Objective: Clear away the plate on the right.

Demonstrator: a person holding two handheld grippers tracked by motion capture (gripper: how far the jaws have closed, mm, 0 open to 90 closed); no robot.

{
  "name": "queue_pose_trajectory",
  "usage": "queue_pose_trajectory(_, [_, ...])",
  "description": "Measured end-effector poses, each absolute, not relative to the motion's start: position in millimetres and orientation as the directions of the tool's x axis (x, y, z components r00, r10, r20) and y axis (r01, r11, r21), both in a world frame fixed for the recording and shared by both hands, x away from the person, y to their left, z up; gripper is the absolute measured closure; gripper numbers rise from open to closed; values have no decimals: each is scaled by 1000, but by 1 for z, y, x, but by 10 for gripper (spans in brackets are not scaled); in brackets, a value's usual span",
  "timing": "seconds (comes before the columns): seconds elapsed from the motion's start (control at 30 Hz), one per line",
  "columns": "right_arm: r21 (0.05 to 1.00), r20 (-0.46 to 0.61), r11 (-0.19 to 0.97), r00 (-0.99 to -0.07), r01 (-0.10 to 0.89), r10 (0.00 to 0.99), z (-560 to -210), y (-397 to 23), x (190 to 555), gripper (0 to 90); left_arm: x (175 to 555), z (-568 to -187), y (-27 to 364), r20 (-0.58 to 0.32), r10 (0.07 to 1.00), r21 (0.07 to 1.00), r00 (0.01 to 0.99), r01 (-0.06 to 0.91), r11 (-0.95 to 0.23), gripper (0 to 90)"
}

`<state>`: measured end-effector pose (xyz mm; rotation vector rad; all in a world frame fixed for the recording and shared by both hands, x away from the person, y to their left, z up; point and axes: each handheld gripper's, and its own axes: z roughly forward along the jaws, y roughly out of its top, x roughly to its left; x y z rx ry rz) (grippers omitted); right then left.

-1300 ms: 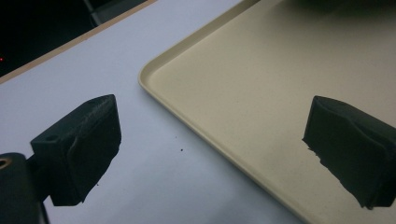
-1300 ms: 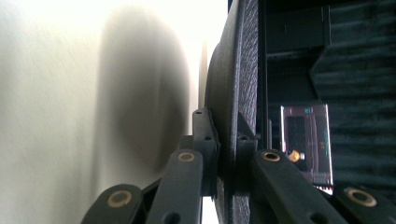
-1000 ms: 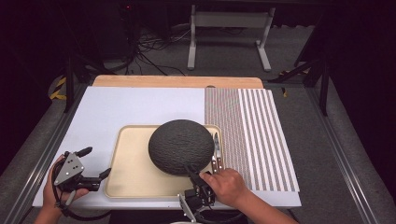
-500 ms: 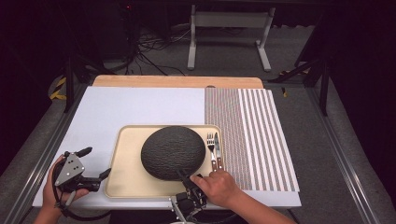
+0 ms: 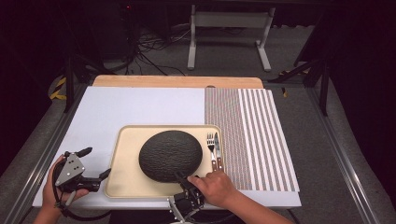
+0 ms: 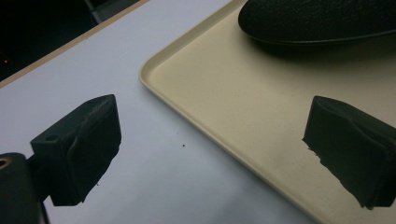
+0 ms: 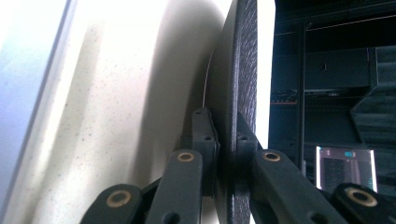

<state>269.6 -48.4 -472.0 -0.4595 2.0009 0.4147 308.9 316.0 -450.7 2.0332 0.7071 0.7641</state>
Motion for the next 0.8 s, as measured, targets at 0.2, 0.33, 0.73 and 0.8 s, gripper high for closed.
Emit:
queue_pose_trajectory(0.2, [182,-873,855,-480,-486,-87,-469,-53,273,845,309,-451,315,269,705,838,656,202,-507,48])
queue_pose_trajectory(0.33, [202,-857,851,-508,-486,-87,-470,-54,273,833,309,-451,314,261,706,839,658,207,-503,49])
queue_pose_trajectory(0.73, [406,-708,842,-705,-355,44,-459,-63,285,724,310,-452,314,282,696,823,660,207,-529,48])
queue_pose_trajectory(0.8, [412,-702,841,-711,-350,47,-460,-64,286,710,309,-452,313,275,697,825,662,210,-524,48])
